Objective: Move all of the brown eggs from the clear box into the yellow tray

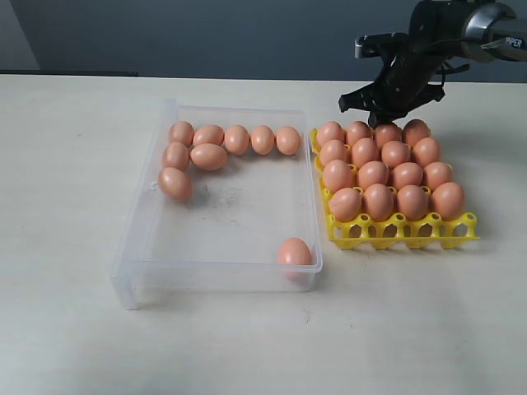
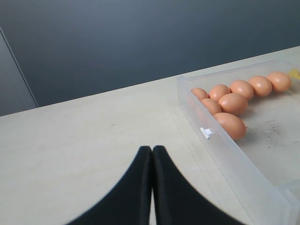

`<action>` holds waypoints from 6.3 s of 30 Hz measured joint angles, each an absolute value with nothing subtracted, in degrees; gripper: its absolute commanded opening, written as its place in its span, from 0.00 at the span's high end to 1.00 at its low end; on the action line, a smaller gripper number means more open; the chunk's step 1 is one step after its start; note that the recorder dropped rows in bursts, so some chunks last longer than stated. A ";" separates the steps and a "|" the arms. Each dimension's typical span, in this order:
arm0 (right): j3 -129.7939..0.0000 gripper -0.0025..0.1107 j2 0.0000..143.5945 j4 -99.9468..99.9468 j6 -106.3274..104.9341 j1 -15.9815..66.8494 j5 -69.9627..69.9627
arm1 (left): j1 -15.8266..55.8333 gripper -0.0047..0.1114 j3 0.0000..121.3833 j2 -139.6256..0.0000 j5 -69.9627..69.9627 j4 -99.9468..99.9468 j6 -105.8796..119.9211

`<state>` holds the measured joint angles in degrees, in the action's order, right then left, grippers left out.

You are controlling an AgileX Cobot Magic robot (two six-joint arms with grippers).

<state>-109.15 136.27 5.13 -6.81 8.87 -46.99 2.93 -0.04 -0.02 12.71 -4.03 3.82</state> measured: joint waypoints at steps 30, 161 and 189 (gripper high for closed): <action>-109.14 0.98 136.56 7.51 -9.61 12.69 -49.50 | 2.93 0.96 -0.04 -0.02 12.71 -4.03 3.82; -57.17 0.98 108.51 14.54 -7.52 16.87 0.00 | 2.93 0.96 -0.04 -0.02 12.71 -4.03 3.82; -57.23 0.98 107.87 14.08 -7.52 20.13 -2.27 | 2.93 0.96 -0.04 -0.02 12.71 -4.03 3.82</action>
